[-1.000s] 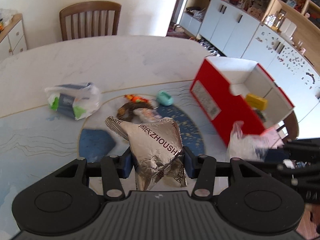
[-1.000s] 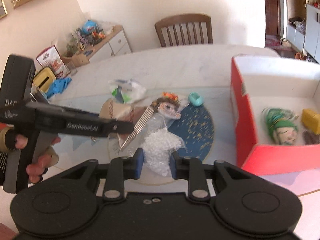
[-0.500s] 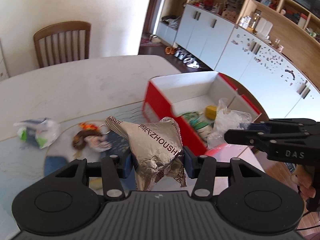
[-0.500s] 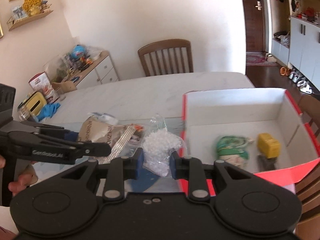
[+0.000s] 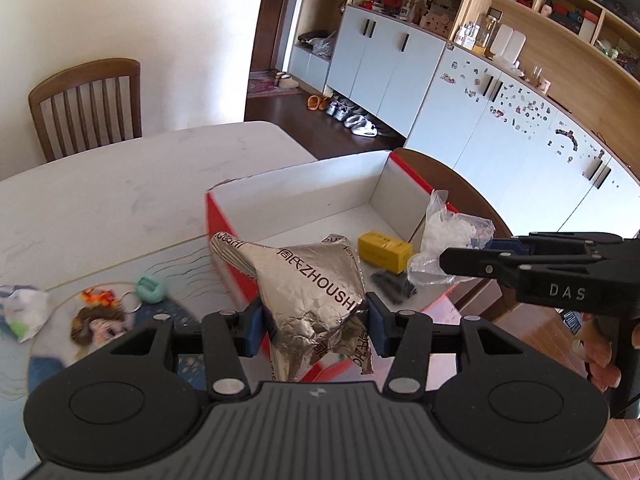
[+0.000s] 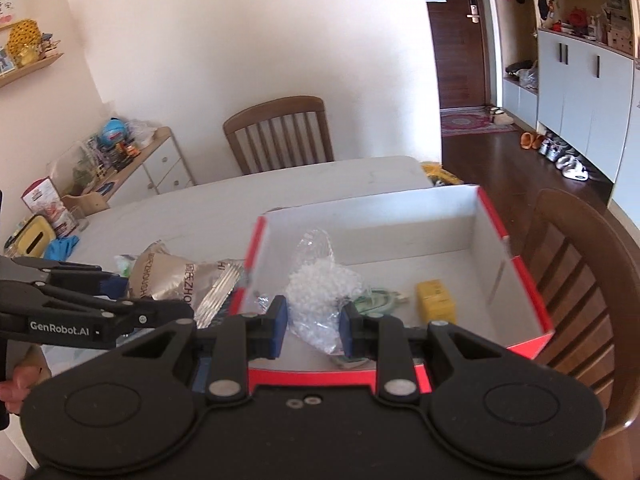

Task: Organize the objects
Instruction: 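Carry the silver packet and bubble-wrap bag into the shoebox with both tools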

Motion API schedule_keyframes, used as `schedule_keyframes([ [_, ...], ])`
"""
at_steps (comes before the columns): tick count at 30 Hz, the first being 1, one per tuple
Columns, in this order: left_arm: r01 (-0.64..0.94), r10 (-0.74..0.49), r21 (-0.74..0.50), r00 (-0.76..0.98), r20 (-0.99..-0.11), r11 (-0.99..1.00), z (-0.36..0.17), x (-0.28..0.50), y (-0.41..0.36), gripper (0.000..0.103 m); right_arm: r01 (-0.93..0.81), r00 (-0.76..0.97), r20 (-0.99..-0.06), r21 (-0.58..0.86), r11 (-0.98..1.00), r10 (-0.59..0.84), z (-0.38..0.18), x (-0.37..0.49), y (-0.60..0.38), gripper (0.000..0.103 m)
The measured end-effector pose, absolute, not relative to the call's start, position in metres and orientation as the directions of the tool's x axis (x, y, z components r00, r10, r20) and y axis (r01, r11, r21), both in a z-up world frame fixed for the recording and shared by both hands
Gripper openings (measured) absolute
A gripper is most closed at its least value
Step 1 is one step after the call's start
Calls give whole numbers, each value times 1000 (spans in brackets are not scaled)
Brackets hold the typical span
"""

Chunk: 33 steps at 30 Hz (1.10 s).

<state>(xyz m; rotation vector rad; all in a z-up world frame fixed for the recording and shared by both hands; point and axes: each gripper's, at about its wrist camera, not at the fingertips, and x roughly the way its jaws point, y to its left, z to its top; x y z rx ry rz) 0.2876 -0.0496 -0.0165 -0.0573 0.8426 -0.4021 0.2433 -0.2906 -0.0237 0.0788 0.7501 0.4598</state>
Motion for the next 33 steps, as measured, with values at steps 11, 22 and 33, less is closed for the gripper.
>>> schedule_keyframes([
  [11, 308, -323, -161, 603, -729, 938, -24, 336, -96, 49, -373, 623, -669, 203, 905, 407, -40, 278, -316, 26],
  [22, 271, -272, -138, 555, -787, 953, -58, 386, -120, 49, -436, 551, -735, 150, 887, 395, -64, 303, -306, 26],
  [33, 253, -229, -114, 496, -838, 961, -88, 425, -141, 49, -535, 460, -809, 77, 841, 367, -88, 320, -278, 25],
])
